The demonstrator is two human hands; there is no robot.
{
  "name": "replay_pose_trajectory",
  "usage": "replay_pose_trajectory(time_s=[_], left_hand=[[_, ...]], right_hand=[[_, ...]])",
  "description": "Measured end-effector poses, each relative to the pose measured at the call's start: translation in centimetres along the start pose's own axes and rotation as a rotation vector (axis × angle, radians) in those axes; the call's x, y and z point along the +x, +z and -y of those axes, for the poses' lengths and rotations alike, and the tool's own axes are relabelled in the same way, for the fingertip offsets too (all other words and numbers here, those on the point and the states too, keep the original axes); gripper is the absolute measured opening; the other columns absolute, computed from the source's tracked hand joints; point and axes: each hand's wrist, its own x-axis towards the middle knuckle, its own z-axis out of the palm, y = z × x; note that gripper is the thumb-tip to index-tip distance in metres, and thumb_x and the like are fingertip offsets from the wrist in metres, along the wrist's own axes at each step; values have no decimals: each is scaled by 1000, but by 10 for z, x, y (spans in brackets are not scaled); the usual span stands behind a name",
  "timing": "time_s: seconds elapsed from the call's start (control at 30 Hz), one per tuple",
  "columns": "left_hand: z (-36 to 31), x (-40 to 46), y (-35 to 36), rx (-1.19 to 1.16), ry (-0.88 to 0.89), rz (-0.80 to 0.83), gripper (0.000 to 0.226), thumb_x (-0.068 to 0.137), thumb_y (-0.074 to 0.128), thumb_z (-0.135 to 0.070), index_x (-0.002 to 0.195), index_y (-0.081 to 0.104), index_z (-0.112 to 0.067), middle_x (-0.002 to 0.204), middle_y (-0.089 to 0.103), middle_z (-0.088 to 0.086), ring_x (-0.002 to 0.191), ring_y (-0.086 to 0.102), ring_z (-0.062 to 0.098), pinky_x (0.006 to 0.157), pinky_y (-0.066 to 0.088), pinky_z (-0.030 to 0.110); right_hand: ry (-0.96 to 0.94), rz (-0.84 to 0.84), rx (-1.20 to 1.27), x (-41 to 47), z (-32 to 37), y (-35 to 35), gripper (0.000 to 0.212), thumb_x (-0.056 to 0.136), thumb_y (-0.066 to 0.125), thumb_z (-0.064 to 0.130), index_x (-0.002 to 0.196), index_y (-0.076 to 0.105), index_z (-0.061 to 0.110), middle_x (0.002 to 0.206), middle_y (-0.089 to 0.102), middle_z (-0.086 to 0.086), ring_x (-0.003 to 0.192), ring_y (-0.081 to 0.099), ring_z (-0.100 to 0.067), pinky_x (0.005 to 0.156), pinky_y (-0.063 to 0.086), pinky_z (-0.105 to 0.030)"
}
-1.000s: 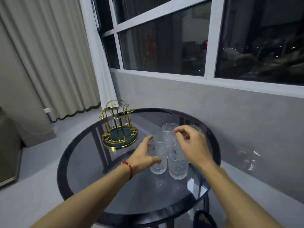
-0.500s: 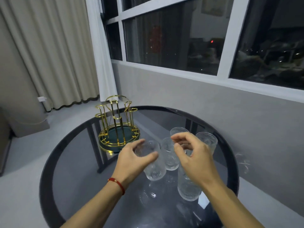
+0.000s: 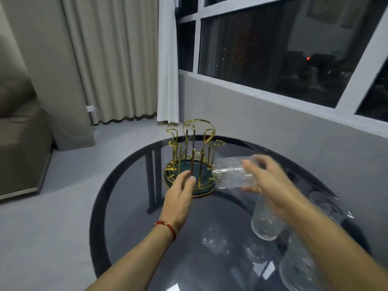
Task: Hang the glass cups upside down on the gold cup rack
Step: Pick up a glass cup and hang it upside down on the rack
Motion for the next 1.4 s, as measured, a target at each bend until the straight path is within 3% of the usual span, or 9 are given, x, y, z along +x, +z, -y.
replay_pose_trajectory(time_s=[0.07,0.13,0.2,0.3,0.53,0.7,0.97,1.2,1.4], left_hand=[[24,4,-1,413,127,-59,58,98,46,-54,149,43,-27,151,48,5,140,40,21,116,38,49],[44,5,3,703,197,-40,68,96,41,-58,157,27,-34,166,26,3,153,17,22,122,24,48],[58,7,7,898,220,8,75,92,34,-62,159,9,-42,171,5,-2,156,-2,22,125,13,48],[66,10,11,1036,204,46,78,90,31,-63,158,-3,-43,171,-8,-2,155,-19,23,126,4,51],[73,14,16,1068,192,28,78,87,22,-66,157,-7,-45,171,-10,-2,153,-24,23,125,2,53],[73,17,16,1054,179,44,79,85,20,-66,154,-13,-47,169,-16,-3,150,-31,23,124,-5,53],[73,17,17,1047,182,54,77,90,22,-63,154,-17,-45,163,-28,-3,147,-36,26,122,-9,54],[74,18,18,1055,172,67,77,91,25,-61,153,-18,-45,166,-24,-1,148,-34,27,124,-7,56],[73,16,17,1081,193,42,76,91,24,-58,157,-11,-42,170,-13,3,152,-26,28,124,0,56]], right_hand=[[-92,-156,-148,24,12,-14,42,98,67,42,135,56,28,138,56,1,89,68,-18,67,64,-34],[-183,-237,-236,52,27,-23,54,96,66,44,145,50,28,143,53,1,100,67,-20,87,63,-51],[-252,-243,-260,85,46,-17,62,96,66,43,151,44,25,153,49,-2,124,61,-28,101,55,-58],[-300,-204,-213,127,77,8,67,97,65,43,155,39,22,160,42,-4,112,62,-23,97,59,-51],[-342,99,-372,198,116,81,63,98,68,39,154,45,20,154,51,-10,117,59,-25,88,61,-40],[-276,345,-570,221,118,111,56,84,84,38,136,64,28,130,62,-9,100,69,-22,61,63,-26],[-109,806,-748,233,119,133,53,78,90,12,122,70,33,129,62,3,111,64,-20,66,63,-23],[-164,813,-820,238,118,136,42,84,85,18,120,72,35,125,65,7,107,64,-15,70,62,-25],[-230,573,-674,223,109,116,32,108,54,24,138,65,26,136,61,-3,118,63,-24,85,61,-36]])
